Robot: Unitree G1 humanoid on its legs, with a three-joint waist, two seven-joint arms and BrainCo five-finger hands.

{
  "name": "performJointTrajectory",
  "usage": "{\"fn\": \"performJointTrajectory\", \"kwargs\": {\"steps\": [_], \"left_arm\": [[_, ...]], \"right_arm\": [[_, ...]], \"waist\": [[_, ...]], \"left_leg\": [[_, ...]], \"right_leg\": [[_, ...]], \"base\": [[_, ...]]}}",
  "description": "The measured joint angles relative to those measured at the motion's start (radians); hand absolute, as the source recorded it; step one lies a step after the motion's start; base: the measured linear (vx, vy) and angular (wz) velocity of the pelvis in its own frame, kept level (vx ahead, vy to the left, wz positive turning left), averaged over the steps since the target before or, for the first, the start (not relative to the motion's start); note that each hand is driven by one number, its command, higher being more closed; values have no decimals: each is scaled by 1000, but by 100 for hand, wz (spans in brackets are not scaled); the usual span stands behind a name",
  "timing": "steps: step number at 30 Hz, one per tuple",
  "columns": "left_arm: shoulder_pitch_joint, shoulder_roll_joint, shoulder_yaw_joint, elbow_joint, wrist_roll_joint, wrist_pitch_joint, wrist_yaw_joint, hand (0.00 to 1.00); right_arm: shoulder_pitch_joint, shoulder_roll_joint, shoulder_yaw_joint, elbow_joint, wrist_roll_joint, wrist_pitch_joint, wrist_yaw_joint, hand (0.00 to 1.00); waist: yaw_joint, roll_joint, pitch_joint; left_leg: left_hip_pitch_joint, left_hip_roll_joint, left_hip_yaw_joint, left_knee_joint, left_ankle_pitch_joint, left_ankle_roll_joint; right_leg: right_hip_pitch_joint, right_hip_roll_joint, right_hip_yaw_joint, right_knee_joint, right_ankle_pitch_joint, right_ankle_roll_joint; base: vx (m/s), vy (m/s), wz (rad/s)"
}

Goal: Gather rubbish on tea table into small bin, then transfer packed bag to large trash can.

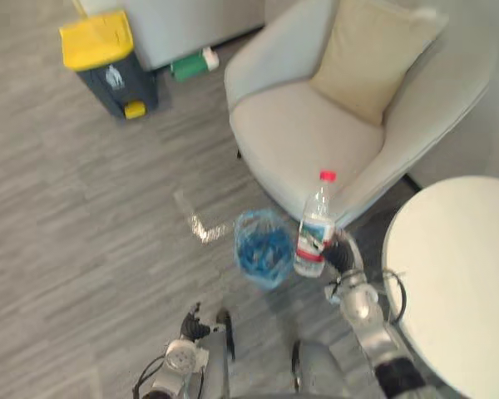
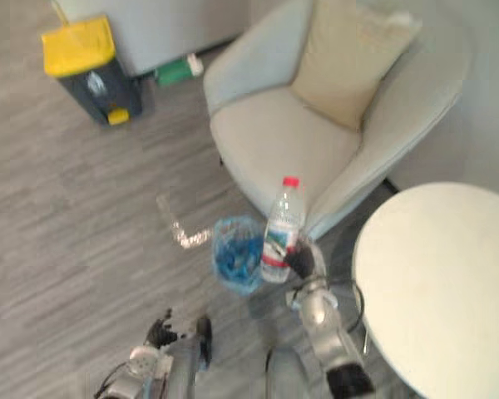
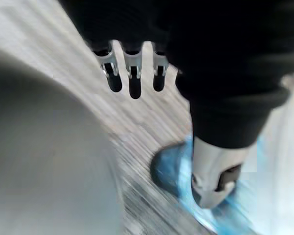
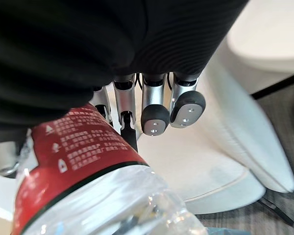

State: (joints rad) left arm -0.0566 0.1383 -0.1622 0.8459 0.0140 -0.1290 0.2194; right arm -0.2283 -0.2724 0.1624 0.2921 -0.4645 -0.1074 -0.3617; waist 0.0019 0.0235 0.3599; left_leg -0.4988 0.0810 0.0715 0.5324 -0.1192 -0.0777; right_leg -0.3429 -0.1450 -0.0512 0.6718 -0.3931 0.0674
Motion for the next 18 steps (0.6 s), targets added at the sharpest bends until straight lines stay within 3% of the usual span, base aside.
{"fn": "performJointTrajectory", "kwargs": {"steps": [4,10,18], "left_arm": [[-45,8,33,-65,-37,-25,22,0],[-83,4,90,-169,-63,-42,59,0],[-199,-14,147,-342,-105,-68,97,0]], "right_arm": [[-110,-53,1,16,-4,22,-29,100],[-238,-111,-1,15,-5,37,-78,100],[-433,-184,-1,-2,-1,49,-120,100]], "waist": [[6,26,61],[15,20,83],[62,1,143]], "left_leg": [[-197,0,-28,133,-23,5],[-432,-5,-45,240,-8,20],[-735,-21,-56,347,8,30]], "right_leg": [[-183,-13,-16,144,-50,5],[-415,-33,-16,281,-61,16],[-718,-64,-17,442,-93,24]], "base": [[-271,38,15],[-112,36,12],[-64,-2,14]]}}
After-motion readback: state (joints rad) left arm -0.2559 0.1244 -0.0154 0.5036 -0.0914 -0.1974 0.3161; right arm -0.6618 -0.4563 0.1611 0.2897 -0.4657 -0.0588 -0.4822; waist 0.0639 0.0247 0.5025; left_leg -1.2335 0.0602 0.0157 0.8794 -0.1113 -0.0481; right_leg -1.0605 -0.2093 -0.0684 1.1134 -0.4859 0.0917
